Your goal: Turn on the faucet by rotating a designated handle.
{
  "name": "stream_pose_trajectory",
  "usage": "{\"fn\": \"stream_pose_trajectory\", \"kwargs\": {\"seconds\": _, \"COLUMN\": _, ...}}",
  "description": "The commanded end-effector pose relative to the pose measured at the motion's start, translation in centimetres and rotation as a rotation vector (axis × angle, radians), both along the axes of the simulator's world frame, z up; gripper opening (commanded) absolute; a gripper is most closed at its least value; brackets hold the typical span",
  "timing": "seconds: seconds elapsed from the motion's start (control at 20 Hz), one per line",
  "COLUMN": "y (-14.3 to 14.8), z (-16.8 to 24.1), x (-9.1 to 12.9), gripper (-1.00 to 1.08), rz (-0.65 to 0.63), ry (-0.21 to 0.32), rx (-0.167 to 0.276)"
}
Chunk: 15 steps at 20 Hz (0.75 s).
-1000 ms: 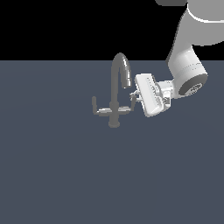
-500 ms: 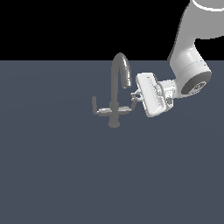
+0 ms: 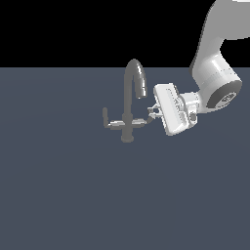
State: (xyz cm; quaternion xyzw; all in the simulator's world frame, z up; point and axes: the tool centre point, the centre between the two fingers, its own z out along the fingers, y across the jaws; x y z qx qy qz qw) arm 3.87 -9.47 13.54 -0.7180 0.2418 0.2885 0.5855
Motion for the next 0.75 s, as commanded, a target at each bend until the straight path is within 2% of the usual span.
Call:
{"fn": "stream_pose_trajectory", "kwargs": {"seconds": 0.0, "y": -0.3, "z": -0.6, "x": -1.4, "gripper": -1.00, "rz": 0.006, "ry": 0.017, "rx": 0.006}}
{"fn": "stream_pose_trajectory", "kwargs": {"seconds": 0.2, "y": -0.5, "z": -0.9, "x": -2.3, "gripper": -1.00, "rz": 0.006, "ry": 0.017, "rx": 0.006}}
{"fn": "stream_pose_trajectory", "kwargs": {"seconds": 0.25, "y": -0.4, "z": 0.0, "x": -1.3, "gripper": -1.00, "rz": 0.003, "ry": -0.007, "rx": 0.000}}
{"fn": "stream_pose_trajectory", "kwargs": {"seconds": 0.7, "y": -0.9, "z": -5.7, "x": -4.1, "gripper": -1.00, "rz": 0.006, "ry": 0.016, "rx": 0.006}}
